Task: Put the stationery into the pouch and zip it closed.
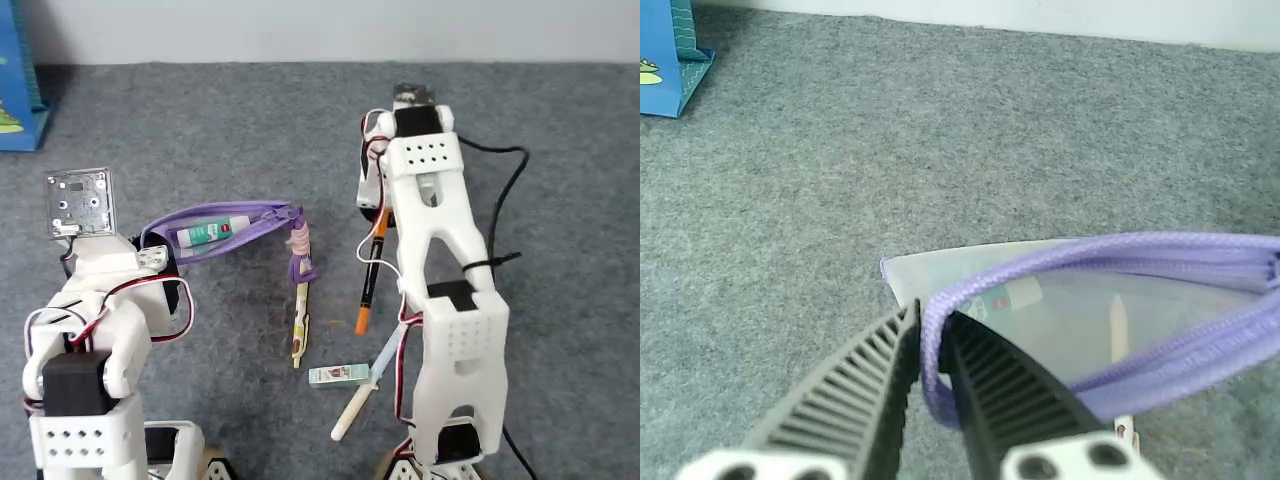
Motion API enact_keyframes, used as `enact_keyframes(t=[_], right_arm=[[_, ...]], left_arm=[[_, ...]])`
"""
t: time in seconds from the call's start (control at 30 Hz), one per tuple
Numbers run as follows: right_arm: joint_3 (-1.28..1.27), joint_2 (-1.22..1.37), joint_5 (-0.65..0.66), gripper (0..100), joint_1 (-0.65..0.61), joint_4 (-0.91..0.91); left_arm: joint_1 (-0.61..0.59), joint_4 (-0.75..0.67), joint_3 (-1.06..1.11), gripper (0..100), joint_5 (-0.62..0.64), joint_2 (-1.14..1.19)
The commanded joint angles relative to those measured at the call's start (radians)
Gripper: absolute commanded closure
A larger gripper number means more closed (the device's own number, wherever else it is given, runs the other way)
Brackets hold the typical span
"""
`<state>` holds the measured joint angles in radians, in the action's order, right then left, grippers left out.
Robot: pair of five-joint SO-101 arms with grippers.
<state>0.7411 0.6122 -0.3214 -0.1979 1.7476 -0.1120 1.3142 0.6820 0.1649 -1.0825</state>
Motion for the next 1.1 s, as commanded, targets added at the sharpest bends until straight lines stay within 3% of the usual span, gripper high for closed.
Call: enact_keyframes(t=[0.0,0.3,0.73,1.07], right_arm=[[0.021,-0.127,0.015,99.1,-0.013,0.045],[-0.282,-0.430,0.055,99.1,-0.105,0.004],[-0.743,-0.901,0.054,99.1,-0.108,-0.355],[-0.976,-1.250,0.055,99.1,-0.248,-0.627]], left_arm=[[-0.008,-0.018,-0.002,99,0.009,0.003],[-0.008,-0.018,-0.002,99,0.009,0.003],[-0.008,-0.021,0.008,99,0.009,0.003],[-0.008,-0.023,0.008,99,0.009,0.003]])
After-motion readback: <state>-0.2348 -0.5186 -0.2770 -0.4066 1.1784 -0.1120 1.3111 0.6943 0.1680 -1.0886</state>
